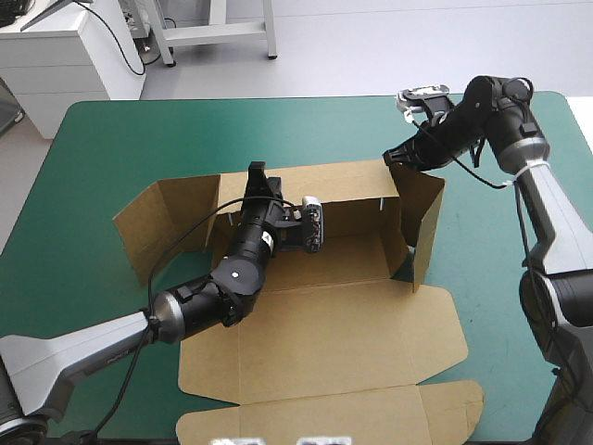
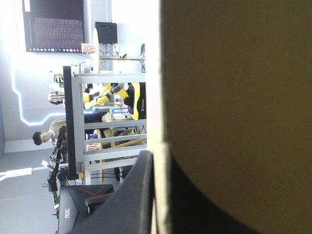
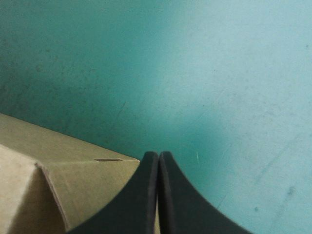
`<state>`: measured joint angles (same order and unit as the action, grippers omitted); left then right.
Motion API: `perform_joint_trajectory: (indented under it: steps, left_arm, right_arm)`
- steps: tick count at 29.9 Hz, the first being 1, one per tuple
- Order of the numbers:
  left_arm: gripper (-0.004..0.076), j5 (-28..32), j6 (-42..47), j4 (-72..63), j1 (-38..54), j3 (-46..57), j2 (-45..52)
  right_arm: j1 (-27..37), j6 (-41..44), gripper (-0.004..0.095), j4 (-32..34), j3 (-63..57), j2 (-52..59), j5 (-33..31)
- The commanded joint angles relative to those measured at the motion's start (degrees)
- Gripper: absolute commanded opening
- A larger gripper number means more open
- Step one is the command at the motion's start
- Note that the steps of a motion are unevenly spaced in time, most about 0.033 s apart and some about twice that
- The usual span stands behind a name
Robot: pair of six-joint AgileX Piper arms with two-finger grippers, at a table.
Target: Fold the box
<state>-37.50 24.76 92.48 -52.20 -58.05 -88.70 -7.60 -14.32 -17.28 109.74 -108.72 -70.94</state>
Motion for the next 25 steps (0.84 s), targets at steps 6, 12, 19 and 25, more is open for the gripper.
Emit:
perform_joint_trajectory:
  steps: [6,12,19,25]
  left_arm:
    - [-0.0008,-1.5,1.2,-0.6,-0.3,-1.1,1.5]
    - [-0.0008,-1.6,1.2,-0.6,-0.3,-1.1,1.5]
    - [-0.0008,-2.0,1.2,-0.6,-0.3,-1.1,1.5]
    - [-0.0008,-2.5,1.2,-0.6,-0.3,-1.1,1.5]
  right_arm:
    - [0.3,-2.7,-0.0019,-2.6,-4.9,6.5,-0.4]
    - [0.3,-5.7,-0.0020,-5.3,-9.0,9.9,-0.4]
    - [0.3,-8.2,-0.0019,-6.8,-16.0,15.0,4.2]
    - [0.3,-19.5,-0.0019,-14.7,-29.5,21.2,15.5]
